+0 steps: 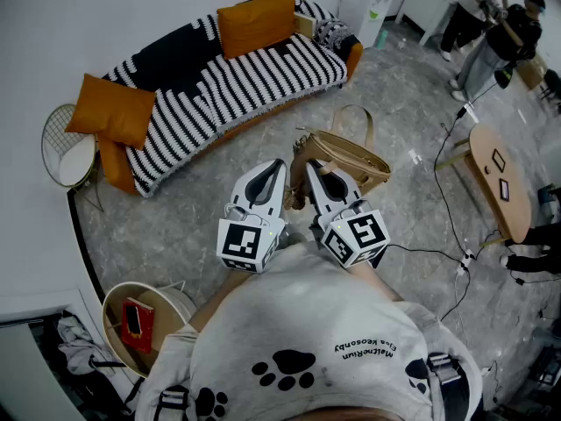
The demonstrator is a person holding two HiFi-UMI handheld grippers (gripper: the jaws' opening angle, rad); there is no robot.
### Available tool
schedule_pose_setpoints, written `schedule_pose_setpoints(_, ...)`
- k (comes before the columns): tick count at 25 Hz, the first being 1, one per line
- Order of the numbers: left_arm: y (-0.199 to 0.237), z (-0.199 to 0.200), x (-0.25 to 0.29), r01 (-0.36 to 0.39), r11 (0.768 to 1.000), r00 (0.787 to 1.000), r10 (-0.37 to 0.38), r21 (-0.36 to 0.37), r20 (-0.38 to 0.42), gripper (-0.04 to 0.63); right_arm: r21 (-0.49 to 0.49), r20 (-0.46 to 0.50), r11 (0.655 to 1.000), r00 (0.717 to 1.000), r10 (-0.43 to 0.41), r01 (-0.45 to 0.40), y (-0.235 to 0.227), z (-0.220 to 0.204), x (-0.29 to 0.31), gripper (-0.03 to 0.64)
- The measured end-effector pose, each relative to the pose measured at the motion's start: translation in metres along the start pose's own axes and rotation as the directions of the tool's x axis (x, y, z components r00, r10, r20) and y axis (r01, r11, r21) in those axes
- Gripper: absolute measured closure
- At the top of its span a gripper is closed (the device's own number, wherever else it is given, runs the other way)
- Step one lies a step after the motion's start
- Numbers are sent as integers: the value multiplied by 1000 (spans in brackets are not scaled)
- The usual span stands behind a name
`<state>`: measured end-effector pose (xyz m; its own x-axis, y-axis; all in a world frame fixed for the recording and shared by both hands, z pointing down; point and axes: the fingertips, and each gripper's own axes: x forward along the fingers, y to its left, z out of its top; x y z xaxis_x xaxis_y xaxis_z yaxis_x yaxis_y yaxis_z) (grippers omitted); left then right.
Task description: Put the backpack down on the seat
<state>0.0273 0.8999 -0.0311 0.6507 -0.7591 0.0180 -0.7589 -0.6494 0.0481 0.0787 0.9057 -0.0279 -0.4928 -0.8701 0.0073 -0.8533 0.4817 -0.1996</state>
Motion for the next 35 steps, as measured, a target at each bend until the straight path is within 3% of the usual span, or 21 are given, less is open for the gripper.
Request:
schedule_pose_setpoints(10, 9, -6, -5, 68, 998, 998, -68, 6, 18, 572, -52, 50, 995, 995, -88, 91, 11, -1, 2, 580)
schedule_pose_setpoints(19, 19, -8, 2, 86, 996, 996, -86, -24, 33, 572, 22, 40, 993, 992, -119, 119, 2, -5, 4, 580)
schedule_pose_setpoints(26, 51, -11, 33, 39, 999, 999, -38, -26, 20, 572, 22, 57, 996, 994, -90, 89, -25, 2, 43, 580)
schedule_pose_setpoints(35, 105, -8, 112, -13, 1000, 1000, 13, -26, 4, 572, 26, 45, 999, 998, -33, 32, -83, 13, 125, 580)
